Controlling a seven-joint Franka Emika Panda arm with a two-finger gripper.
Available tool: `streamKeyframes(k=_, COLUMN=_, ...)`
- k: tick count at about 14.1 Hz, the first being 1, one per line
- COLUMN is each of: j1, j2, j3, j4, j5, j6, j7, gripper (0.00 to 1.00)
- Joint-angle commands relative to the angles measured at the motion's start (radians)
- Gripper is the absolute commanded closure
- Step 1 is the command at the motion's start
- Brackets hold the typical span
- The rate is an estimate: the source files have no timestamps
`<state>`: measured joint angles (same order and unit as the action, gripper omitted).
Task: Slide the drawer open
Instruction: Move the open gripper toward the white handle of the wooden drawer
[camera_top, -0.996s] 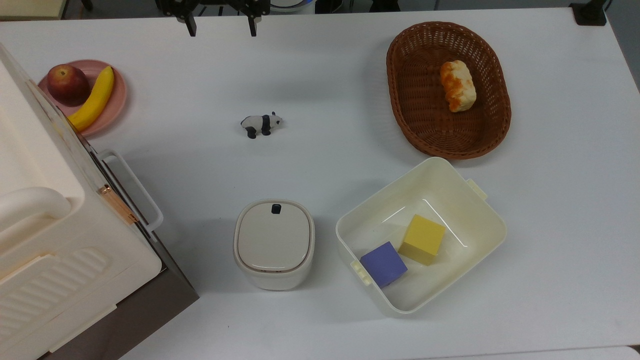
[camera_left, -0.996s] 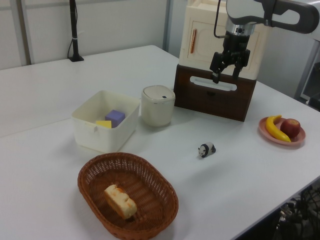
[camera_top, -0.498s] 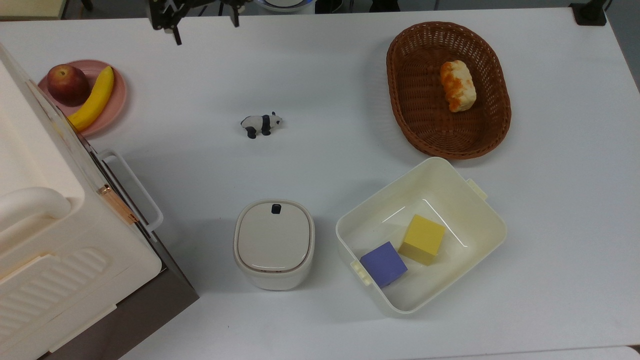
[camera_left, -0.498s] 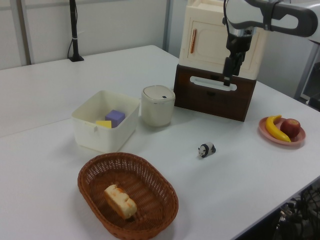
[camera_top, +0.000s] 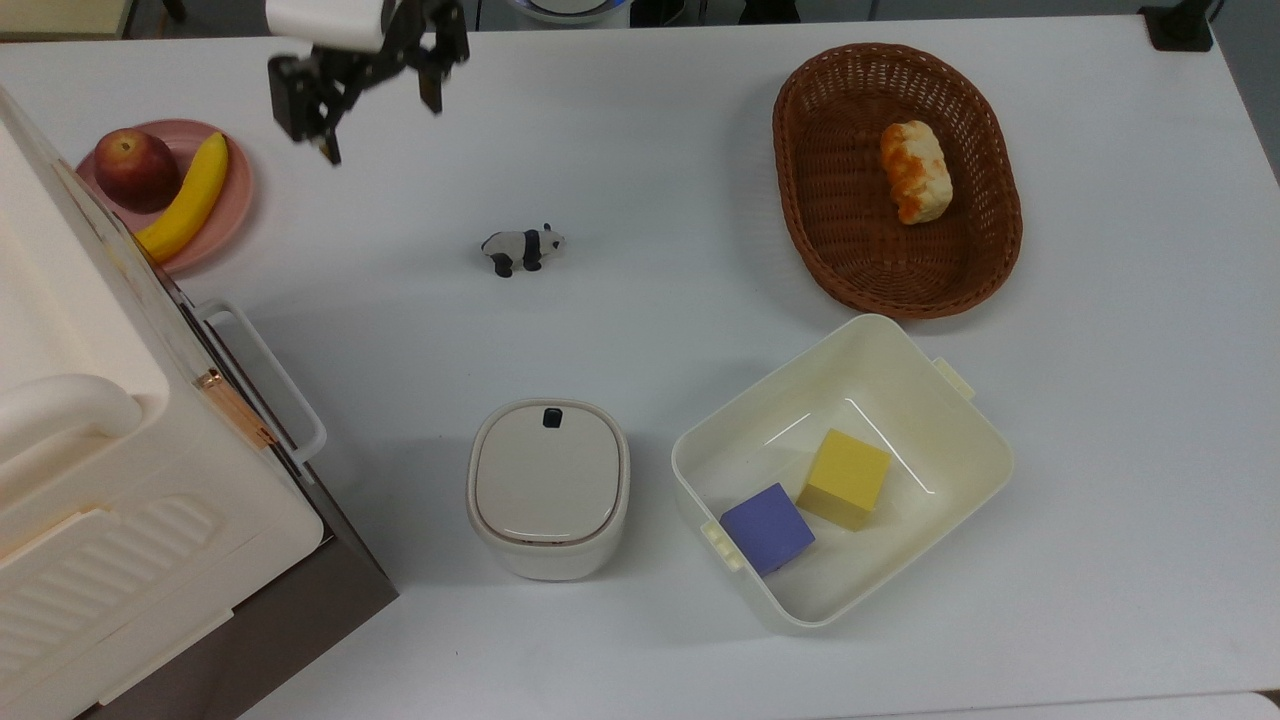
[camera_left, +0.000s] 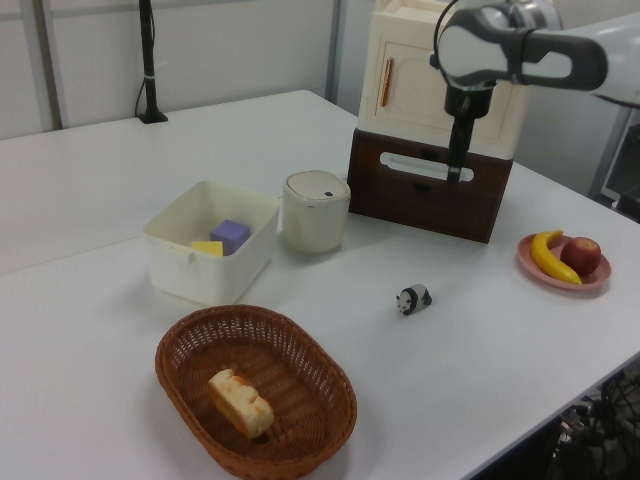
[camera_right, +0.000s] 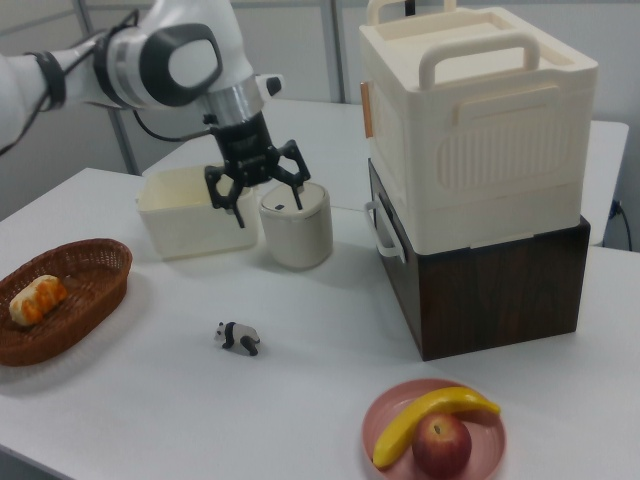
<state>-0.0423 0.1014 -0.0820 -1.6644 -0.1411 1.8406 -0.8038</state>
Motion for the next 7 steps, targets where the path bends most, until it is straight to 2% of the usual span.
streamKeyframes(k=1, j1=-0.022, j2=0.066, j3=0.002, j4=-0.002, j5=-0.014, j6=0.145, j7=-0.020, gripper=0.00)
streamKeyframes(k=5, j1=-0.036, j2=0.127, j3=0.001, j4=0.009, j5=0.000, j6=0.261, j7=-0.011, gripper=0.00)
streamKeyframes(k=7, j1=-0.037, j2=0.168, j3=0.001, j4=0.052, j5=0.000, j6=0.266, j7=0.065, gripper=0.00)
